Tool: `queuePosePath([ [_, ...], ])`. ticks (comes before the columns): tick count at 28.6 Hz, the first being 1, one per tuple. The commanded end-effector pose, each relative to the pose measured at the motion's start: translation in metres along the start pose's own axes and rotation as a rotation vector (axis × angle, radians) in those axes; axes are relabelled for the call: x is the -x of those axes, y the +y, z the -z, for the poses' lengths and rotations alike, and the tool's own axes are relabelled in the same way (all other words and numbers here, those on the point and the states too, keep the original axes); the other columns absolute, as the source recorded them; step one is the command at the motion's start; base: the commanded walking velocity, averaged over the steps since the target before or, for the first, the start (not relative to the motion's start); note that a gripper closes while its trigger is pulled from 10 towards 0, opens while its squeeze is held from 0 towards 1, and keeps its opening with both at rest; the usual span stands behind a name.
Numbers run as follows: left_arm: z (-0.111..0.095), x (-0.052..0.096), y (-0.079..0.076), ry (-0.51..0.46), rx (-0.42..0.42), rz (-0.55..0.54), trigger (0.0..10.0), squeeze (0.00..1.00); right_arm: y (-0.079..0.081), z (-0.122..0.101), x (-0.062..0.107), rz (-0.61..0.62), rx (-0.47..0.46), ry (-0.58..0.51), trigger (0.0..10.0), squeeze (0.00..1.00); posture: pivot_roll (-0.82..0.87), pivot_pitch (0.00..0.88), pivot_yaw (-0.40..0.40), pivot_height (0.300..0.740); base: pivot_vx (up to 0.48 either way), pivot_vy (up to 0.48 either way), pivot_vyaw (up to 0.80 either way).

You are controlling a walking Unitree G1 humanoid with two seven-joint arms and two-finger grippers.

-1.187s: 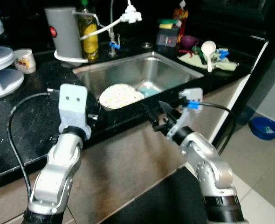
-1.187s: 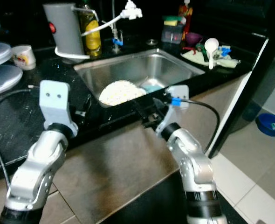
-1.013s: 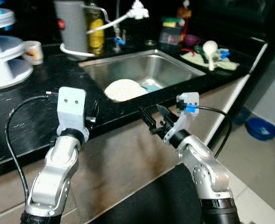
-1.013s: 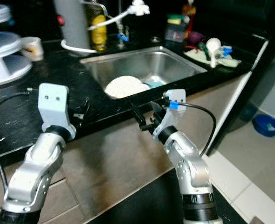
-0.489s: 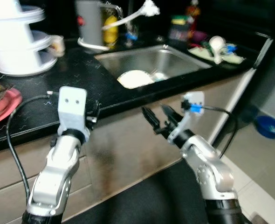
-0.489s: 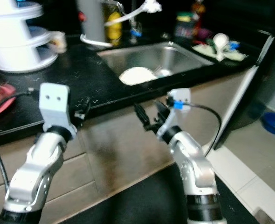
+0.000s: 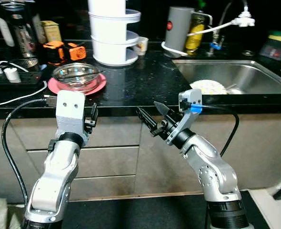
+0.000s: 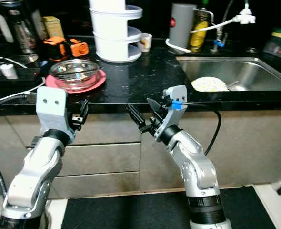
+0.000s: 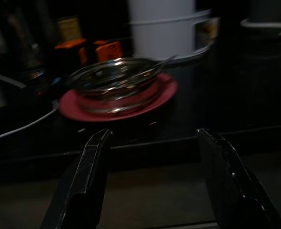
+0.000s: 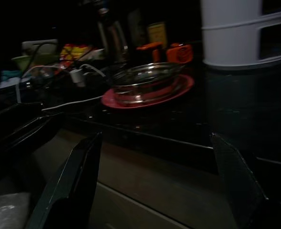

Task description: Kitchen organization

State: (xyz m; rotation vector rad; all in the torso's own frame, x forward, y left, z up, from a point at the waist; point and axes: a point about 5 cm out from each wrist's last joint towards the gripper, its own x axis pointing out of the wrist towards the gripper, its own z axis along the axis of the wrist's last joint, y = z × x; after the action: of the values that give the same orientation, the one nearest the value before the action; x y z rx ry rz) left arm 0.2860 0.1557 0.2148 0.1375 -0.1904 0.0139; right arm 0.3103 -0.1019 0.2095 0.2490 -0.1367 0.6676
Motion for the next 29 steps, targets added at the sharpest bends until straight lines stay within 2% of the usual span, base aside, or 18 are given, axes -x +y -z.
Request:
queuePosePath([
  [1,0.003,-0.001,0.0,0.009,-0.007,-0.004,10.0,0.0,0.002,-0.007,-0.001,-0.021,0.009,-0.022,10.0,0.0,0.0,0.0,-0.062,0.74,0.0,0.0,0.79],
  [6,0.002,0.0,0.0,0.008,0.004,0.011,10.0,0.0,0.005,-0.009,-0.002,-0.043,0.018,-0.028,10.0,0.0,0.0,0.0,-0.064,0.74,0.0,0.0,0.79],
  [11,-0.001,-0.001,0.007,-0.009,0.007,-0.012,10.0,0.0,0.007,-0.011,-0.006,-0.051,0.034,-0.026,10.0,0.0,0.01,0.0,-0.069,0.74,0.0,0.0,0.79],
  [19,-0.005,-0.001,0.017,-0.029,-0.01,-0.024,10.0,0.0,0.009,-0.019,-0.013,-0.058,0.044,-0.058,10.0,0.0,0.02,0.0,-0.074,0.74,0.0,0.0,0.0],
  [29,-0.006,-0.001,0.017,-0.038,-0.011,-0.02,10.0,0.0,0.015,-0.031,-0.019,-0.103,0.089,-0.085,10.0,0.0,0.02,0.0,-0.072,0.74,0.286,0.0,0.0],
])
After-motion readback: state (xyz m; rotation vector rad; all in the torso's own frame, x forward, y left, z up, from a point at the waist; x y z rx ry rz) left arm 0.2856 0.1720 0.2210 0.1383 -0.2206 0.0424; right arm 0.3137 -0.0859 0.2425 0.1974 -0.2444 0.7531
